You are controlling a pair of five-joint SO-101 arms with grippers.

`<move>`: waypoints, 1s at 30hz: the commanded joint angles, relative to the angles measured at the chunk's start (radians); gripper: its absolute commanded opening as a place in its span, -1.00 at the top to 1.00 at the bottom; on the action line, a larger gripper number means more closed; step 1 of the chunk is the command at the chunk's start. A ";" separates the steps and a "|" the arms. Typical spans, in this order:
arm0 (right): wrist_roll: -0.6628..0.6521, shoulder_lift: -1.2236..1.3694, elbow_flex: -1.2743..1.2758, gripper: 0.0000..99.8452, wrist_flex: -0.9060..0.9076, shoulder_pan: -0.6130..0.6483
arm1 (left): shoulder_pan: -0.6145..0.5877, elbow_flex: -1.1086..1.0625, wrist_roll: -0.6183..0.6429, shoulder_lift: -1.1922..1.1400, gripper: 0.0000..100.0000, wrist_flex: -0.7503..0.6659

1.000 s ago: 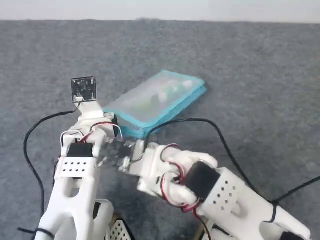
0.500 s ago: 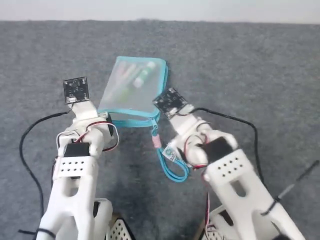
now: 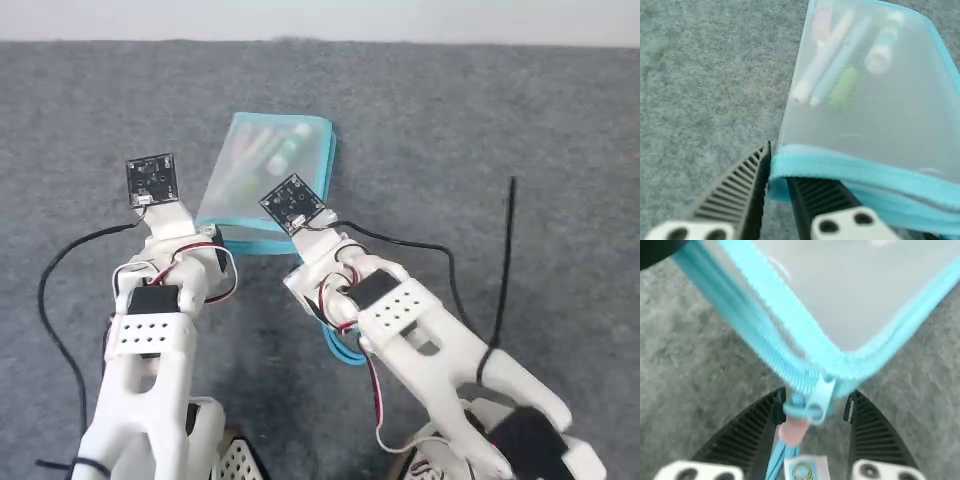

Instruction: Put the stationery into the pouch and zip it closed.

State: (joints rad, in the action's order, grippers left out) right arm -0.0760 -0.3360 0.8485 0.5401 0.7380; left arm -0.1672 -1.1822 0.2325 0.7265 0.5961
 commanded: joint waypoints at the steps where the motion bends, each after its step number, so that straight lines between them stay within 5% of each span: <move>1: 0.014 0.030 -0.012 0.61 -0.108 0.004 | 0.009 0.065 0.012 -0.012 0.98 -0.003; 4: 0.014 0.039 -0.012 0.67 -0.113 -0.002 | 0.008 0.065 0.012 -0.012 0.98 -0.003; 7: 0.012 0.028 -0.011 1.00 -0.111 -0.033 | 0.009 0.065 0.012 -0.012 0.98 -0.003; 9: 0.002 -0.004 -0.014 0.94 -0.067 -0.061 | 0.009 0.064 0.012 -0.012 0.98 -0.005; 14: -0.121 -0.185 -0.288 0.99 0.389 -0.114 | 0.012 0.065 0.012 -0.012 0.98 -0.006; 18: -0.213 -0.202 -0.471 0.99 0.549 -0.008 | 0.074 0.061 -0.008 -0.012 0.98 -0.002; 23: -0.229 -0.090 -0.491 0.99 0.521 0.162 | 0.068 0.058 -0.009 -0.012 0.98 -0.002; 30: -0.253 -0.107 -0.470 0.99 0.455 0.205 | 0.051 0.051 -0.009 -0.012 0.98 -0.008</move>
State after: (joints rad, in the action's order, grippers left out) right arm -0.3046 -0.3790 0.4219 1.0434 0.8899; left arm -0.1227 -1.1822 0.2309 0.7250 0.5961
